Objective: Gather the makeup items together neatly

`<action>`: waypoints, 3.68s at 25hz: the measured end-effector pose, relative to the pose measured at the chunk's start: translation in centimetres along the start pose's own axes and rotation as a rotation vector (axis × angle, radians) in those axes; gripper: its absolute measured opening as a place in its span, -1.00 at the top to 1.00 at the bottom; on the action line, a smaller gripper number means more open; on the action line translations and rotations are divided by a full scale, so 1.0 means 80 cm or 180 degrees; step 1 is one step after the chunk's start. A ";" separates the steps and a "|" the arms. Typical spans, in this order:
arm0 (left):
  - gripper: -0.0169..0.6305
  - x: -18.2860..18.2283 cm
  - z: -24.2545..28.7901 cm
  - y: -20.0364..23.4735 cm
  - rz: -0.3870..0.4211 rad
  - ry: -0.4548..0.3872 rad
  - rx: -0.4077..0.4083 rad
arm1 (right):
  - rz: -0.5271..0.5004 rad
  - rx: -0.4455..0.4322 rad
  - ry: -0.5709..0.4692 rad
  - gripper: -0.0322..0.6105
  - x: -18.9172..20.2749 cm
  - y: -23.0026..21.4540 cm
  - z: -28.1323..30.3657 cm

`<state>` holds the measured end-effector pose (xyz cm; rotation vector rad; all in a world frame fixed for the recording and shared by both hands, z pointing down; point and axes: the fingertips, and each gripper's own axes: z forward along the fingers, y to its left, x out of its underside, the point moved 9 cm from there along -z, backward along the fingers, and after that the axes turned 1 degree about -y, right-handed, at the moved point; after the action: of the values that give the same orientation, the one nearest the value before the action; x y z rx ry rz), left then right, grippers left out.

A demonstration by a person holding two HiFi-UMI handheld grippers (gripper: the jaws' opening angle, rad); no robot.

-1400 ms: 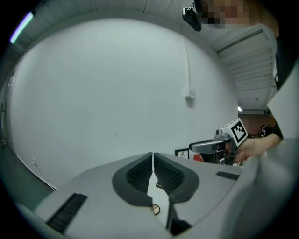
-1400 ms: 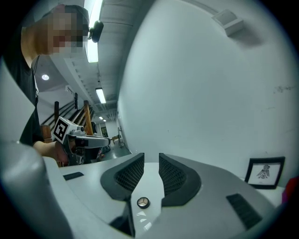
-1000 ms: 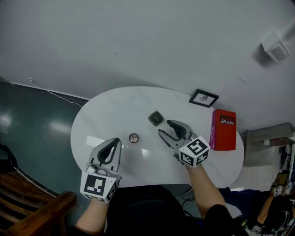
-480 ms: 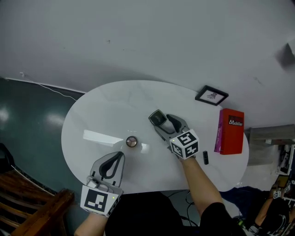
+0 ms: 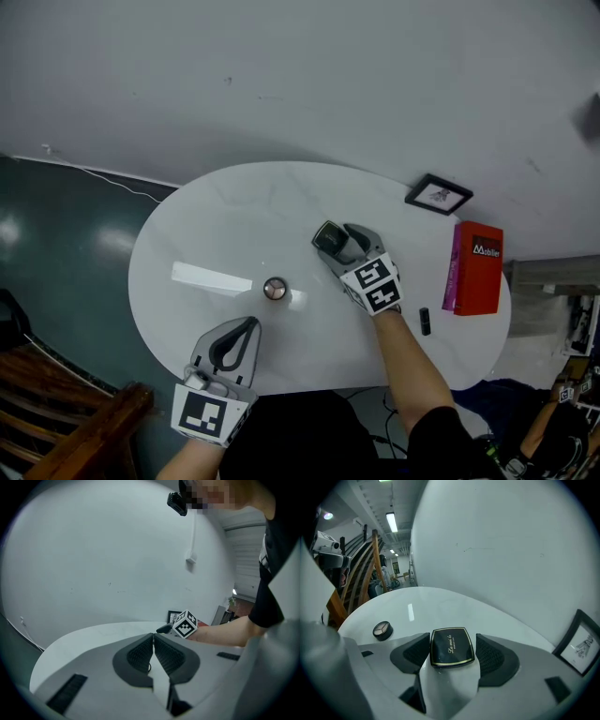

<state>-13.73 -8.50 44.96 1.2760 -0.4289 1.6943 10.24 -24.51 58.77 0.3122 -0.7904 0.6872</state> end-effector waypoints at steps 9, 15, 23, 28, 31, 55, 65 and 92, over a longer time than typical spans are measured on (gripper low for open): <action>0.89 -0.001 -0.005 -0.003 -0.0072 -0.0020 0.0000 | -0.0091 -0.0433 0.0261 0.06 0.002 -0.014 0.007; 0.89 -0.005 -0.003 -0.005 -0.0078 -0.0046 0.0005 | -0.0114 -0.0480 0.0297 0.05 0.007 -0.008 0.011; 0.89 -0.019 -0.011 -0.008 -0.0026 -0.0128 0.0045 | 0.0220 -0.0261 0.0297 0.06 0.010 -0.002 -0.018; 0.89 -0.033 -0.017 -0.011 0.0038 -0.0198 0.0125 | 0.0601 -0.0008 0.0180 0.06 0.024 0.018 -0.056; 0.89 -0.038 -0.021 -0.015 0.0086 -0.0221 0.0205 | 0.0795 0.0092 0.0170 0.06 0.038 0.040 -0.071; 0.89 -0.033 -0.073 -0.002 0.0299 -0.0287 0.0534 | 0.1546 0.0709 0.0061 0.06 0.060 0.134 -0.066; 0.89 -0.028 -0.068 -0.003 0.0282 -0.0243 0.0596 | 0.1423 0.0386 0.0319 0.06 0.083 0.140 -0.073; 0.89 -0.032 -0.078 -0.007 0.0256 -0.0312 0.0520 | 0.1579 0.0459 0.0312 0.06 0.066 0.161 -0.056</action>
<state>-16.68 -4.84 40.03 1.4828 -0.4109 1.7684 6.77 -10.36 59.77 0.2102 -0.7307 1.2203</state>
